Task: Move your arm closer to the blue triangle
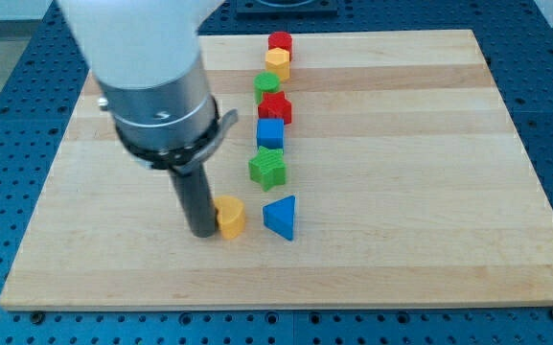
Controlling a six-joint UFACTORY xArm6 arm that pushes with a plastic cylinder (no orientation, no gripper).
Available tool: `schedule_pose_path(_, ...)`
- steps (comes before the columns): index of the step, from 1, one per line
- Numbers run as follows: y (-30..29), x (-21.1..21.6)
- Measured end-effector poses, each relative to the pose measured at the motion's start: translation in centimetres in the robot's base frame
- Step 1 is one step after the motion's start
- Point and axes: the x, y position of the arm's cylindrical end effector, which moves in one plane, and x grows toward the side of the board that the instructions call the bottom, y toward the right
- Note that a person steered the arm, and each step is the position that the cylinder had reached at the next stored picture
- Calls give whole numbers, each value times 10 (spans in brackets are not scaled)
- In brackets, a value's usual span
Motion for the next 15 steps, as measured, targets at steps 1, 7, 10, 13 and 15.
schedule_pose_path(1, 21, -12)
schedule_pose_path(7, 35, 61)
schedule_pose_path(10, 86, 61)
schedule_pose_path(13, 151, 20)
schedule_pose_path(15, 151, -8)
